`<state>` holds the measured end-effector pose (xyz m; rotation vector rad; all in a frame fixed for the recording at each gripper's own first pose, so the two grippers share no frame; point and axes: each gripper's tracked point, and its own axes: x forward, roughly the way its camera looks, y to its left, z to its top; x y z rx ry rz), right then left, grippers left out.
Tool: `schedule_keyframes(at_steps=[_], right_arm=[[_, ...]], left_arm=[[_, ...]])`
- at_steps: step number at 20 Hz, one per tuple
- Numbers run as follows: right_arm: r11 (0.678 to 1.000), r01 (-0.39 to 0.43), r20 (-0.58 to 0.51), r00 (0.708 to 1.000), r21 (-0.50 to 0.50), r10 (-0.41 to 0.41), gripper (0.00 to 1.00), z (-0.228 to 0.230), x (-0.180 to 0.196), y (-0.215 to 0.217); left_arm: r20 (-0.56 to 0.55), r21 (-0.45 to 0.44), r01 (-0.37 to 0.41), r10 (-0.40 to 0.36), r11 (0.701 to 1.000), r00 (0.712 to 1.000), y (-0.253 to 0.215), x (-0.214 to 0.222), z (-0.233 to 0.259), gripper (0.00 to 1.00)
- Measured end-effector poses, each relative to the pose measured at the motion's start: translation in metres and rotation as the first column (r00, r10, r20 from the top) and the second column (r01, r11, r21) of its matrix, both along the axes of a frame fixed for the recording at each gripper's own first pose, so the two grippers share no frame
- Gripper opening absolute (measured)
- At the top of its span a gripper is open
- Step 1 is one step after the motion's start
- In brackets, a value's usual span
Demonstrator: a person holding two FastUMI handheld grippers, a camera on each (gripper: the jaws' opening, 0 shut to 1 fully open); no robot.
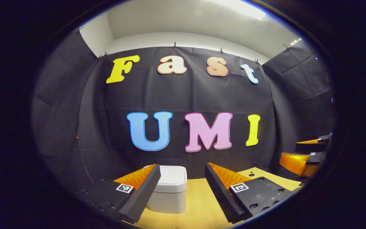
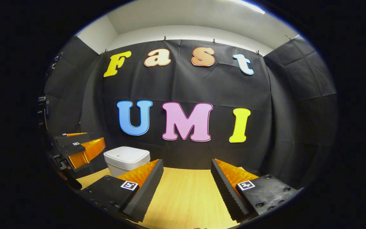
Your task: Press the lid of the desktop garbage bin to open it, pick up the crumpled paper on the desktop and throw it into the bin, then pick up the pop can on the desktop and drop it into the bin, and finally close the garbage bin lid.
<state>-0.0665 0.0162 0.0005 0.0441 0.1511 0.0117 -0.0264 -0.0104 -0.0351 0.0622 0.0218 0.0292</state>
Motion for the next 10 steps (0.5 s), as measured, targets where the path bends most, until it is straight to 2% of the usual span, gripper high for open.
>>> schedule_keyframes(at_steps=[10], right_arm=[[1.0,0.005,0.009,1.0,-0.005,-0.005,0.97,0.0019,-0.0047,0.0045]], left_arm=[[-0.004,0.002,0.02,-0.02,1.0,1.0,-0.0003,-0.0042,-0.0032,0.95]])
